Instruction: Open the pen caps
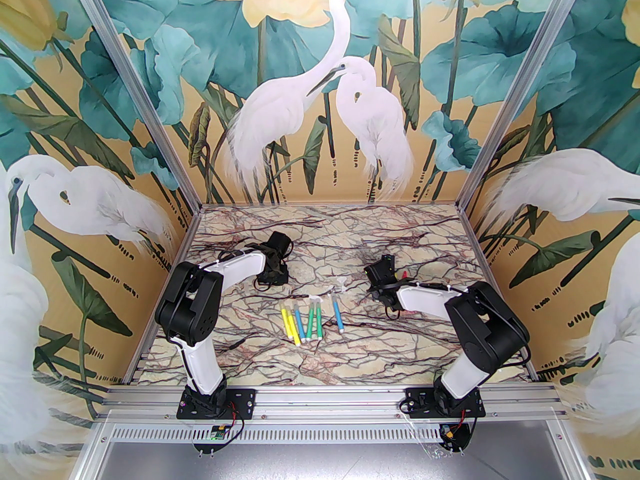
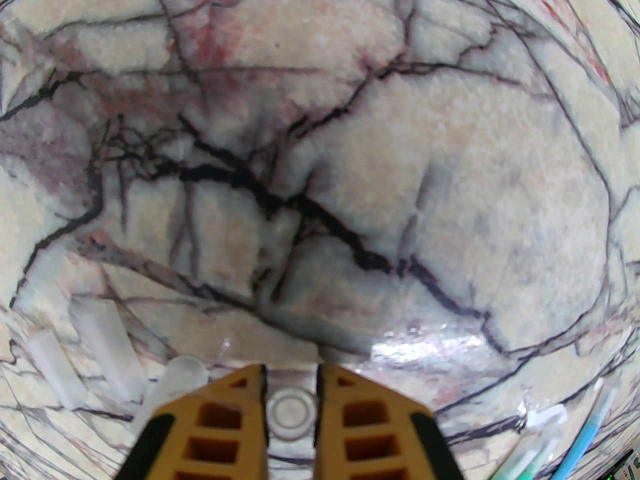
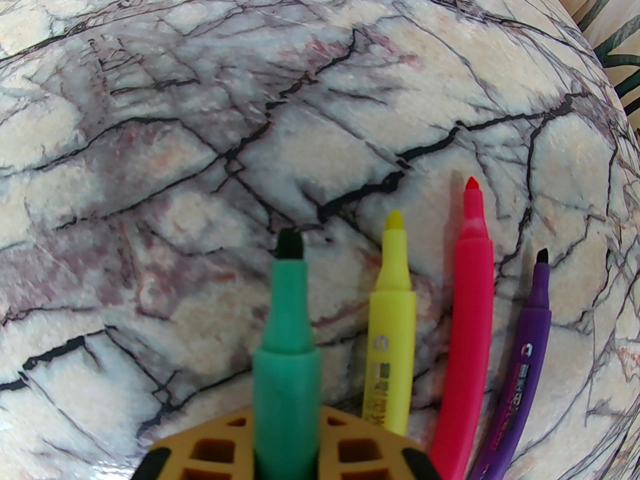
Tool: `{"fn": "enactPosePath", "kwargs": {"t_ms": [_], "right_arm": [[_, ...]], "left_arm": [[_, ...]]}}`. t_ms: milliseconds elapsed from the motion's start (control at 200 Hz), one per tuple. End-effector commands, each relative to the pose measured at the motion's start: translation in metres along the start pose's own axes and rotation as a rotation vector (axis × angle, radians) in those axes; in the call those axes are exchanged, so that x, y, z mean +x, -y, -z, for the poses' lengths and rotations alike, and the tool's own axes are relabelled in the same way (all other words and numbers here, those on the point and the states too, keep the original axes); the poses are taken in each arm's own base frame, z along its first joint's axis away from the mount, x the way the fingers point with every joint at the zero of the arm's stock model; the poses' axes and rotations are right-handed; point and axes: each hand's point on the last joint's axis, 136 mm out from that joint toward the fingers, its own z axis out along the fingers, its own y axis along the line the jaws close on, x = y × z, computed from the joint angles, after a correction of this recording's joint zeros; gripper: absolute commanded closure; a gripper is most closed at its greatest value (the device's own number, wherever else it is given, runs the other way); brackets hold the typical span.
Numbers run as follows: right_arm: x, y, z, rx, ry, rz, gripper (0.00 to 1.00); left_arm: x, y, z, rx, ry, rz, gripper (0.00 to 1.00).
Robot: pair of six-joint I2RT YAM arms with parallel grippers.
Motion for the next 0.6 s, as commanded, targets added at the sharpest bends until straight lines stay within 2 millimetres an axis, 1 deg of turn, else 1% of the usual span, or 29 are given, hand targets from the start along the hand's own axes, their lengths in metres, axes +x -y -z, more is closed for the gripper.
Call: {"fn": "enactPosePath", "kwargs": {"t_ms": [0,595], "right_arm": [[-0.0011,-0.0032,-0.0034,-0.010,-0.013,-0.019,0.84],[-0.0004,-0.0032,-0.0034,-0.004,-0.023,-0.017,0.75]], "left_arm": [[0.0038,-0.0077,-0.0091,-0.046,-0.026,-0.004,0.96],[0.0074,-0.0104,-0.0116,-0.059,-0.035,-0.007,0.86]]}}
